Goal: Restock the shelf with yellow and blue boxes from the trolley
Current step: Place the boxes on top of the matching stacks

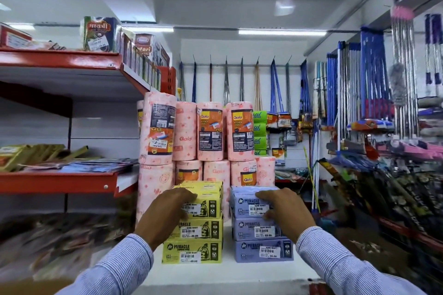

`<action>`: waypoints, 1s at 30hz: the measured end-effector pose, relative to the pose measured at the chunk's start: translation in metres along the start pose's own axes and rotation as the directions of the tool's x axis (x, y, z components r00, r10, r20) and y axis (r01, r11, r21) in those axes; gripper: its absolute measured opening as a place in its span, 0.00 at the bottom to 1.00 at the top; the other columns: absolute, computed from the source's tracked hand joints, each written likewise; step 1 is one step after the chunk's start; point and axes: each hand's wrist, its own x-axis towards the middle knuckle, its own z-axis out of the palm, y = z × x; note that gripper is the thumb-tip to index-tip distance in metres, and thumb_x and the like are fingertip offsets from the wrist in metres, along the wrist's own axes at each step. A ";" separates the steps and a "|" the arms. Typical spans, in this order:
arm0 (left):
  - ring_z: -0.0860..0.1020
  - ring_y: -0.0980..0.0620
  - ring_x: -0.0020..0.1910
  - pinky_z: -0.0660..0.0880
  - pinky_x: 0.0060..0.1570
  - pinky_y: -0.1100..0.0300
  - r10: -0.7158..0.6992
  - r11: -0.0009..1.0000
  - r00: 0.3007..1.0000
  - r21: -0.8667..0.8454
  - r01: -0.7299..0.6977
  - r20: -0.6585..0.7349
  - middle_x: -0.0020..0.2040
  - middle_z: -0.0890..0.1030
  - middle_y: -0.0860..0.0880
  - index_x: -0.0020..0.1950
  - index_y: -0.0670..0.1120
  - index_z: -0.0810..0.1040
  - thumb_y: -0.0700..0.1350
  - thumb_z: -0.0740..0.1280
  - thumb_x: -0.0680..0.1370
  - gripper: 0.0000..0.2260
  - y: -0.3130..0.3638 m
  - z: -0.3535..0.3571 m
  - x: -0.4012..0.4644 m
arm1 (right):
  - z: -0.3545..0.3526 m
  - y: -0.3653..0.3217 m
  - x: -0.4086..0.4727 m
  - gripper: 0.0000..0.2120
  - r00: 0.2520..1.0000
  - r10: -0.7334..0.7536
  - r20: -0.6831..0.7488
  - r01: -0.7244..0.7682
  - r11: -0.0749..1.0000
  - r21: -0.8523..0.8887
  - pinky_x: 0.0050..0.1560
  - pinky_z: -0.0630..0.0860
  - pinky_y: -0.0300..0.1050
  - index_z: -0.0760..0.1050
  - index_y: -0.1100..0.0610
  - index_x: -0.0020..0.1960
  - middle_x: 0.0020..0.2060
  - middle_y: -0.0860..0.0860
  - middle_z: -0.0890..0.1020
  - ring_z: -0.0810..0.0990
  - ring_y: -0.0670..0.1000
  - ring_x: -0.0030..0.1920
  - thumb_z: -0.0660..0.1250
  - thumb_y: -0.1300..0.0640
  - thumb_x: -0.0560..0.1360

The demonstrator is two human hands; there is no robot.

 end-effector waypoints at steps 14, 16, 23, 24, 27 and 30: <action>0.57 0.50 0.74 0.55 0.71 0.46 0.145 0.972 0.978 0.207 -0.113 -0.147 0.75 0.63 0.48 0.75 0.50 0.60 0.39 0.74 0.72 0.36 -0.029 0.019 -0.029 | 0.080 -0.097 -0.004 0.40 0.916 -0.328 -0.229 0.299 0.942 -0.152 0.76 0.55 0.57 0.55 0.59 0.76 0.76 0.56 0.60 0.56 0.58 0.76 0.73 0.56 0.71; 0.55 0.52 0.74 0.55 0.71 0.51 0.106 0.985 0.984 0.151 -0.084 -0.145 0.76 0.58 0.51 0.76 0.52 0.57 0.39 0.72 0.74 0.36 -0.039 0.020 -0.034 | 0.090 -0.104 0.003 0.39 0.911 -0.351 -0.217 0.320 0.933 -0.167 0.74 0.48 0.57 0.50 0.59 0.77 0.78 0.55 0.54 0.49 0.57 0.77 0.69 0.56 0.75; 0.53 0.54 0.76 0.57 0.74 0.54 0.094 0.995 0.988 0.038 -0.090 -0.121 0.77 0.54 0.55 0.76 0.53 0.55 0.40 0.64 0.80 0.29 -0.044 0.026 -0.035 | 0.111 -0.108 0.010 0.29 0.924 -0.329 -0.195 0.294 0.937 -0.190 0.72 0.46 0.54 0.47 0.57 0.78 0.78 0.54 0.51 0.49 0.56 0.77 0.48 0.53 0.79; 0.52 0.54 0.76 0.55 0.74 0.55 0.098 0.995 0.987 0.036 -0.094 -0.127 0.77 0.53 0.55 0.76 0.52 0.56 0.40 0.64 0.80 0.28 -0.045 0.026 -0.035 | 0.112 -0.108 0.010 0.29 0.923 -0.330 -0.198 0.293 0.936 -0.194 0.72 0.47 0.54 0.47 0.57 0.78 0.78 0.54 0.51 0.48 0.56 0.77 0.47 0.52 0.79; 0.49 0.54 0.76 0.55 0.74 0.55 0.098 0.995 0.987 0.019 -0.097 -0.128 0.77 0.52 0.54 0.77 0.52 0.54 0.40 0.63 0.80 0.28 -0.043 0.026 -0.037 | 0.114 -0.108 0.009 0.29 0.924 -0.320 -0.208 0.281 0.939 -0.196 0.72 0.47 0.54 0.46 0.57 0.78 0.79 0.54 0.50 0.47 0.55 0.77 0.49 0.52 0.79; 0.49 0.52 0.77 0.58 0.74 0.51 0.098 0.995 0.989 0.024 -0.095 -0.108 0.77 0.51 0.53 0.77 0.51 0.54 0.39 0.63 0.80 0.28 -0.043 0.026 -0.038 | 0.114 -0.108 0.007 0.31 0.931 -0.306 -0.199 0.270 0.944 -0.189 0.73 0.45 0.53 0.46 0.57 0.78 0.79 0.54 0.48 0.45 0.55 0.77 0.55 0.53 0.80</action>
